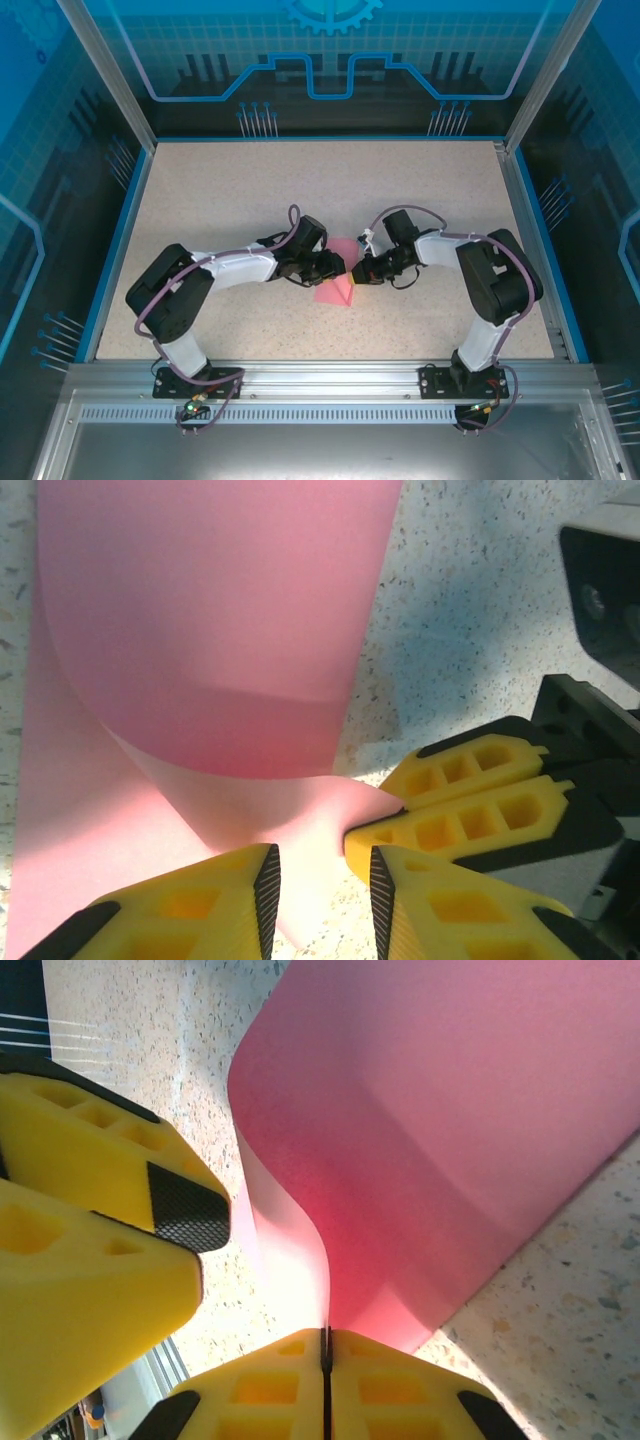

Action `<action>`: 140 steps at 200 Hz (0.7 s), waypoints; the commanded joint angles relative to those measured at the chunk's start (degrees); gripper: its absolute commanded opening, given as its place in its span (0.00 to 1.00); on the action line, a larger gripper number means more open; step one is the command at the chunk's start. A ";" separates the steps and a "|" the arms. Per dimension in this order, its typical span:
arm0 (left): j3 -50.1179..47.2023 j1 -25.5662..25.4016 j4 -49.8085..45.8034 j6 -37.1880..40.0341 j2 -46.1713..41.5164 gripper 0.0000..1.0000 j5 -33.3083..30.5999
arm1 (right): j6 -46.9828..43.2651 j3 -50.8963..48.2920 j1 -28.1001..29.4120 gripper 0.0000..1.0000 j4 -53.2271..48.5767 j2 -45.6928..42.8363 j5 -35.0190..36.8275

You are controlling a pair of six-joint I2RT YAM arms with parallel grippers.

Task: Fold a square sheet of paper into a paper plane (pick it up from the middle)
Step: Fold the triangle a second time at the center of the table.

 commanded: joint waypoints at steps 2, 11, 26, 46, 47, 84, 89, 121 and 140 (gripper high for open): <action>-0.30 -0.53 -0.39 0.19 -1.60 0.33 -1.04 | -1.87 2.79 -1.68 0.08 -2.28 1.58 0.82; -0.30 -0.53 -0.67 0.19 -1.69 0.33 -1.12 | -2.21 3.29 -1.76 0.08 -2.92 1.92 1.19; -0.43 -0.50 -0.79 0.21 -1.84 0.33 -1.29 | -2.68 3.90 -1.81 0.08 -3.81 2.45 1.50; -0.56 -0.58 -1.27 0.41 -2.13 0.33 -1.61 | -2.80 4.63 -1.95 0.09 -4.63 3.09 1.91; -0.56 -0.55 -1.33 0.43 -2.17 0.33 -1.57 | -2.80 4.68 -1.95 0.09 -4.63 3.11 1.90; -0.74 -0.56 -1.84 0.60 -2.48 0.32 -1.77 | -3.43 5.29 -1.94 0.10 -6.05 3.68 1.07; -0.69 -0.55 -1.84 0.55 -2.48 0.32 -1.71 | -3.71 5.36 -1.94 0.10 -6.50 3.68 0.88; -0.56 -0.58 -2.00 0.72 -2.40 0.32 -1.63 | -4.16 5.21 -1.76 0.11 -7.63 3.40 0.28; -0.31 -0.57 -2.13 0.79 -2.22 0.32 -1.53 | -3.95 5.88 -1.68 0.11 -7.89 3.95 1.01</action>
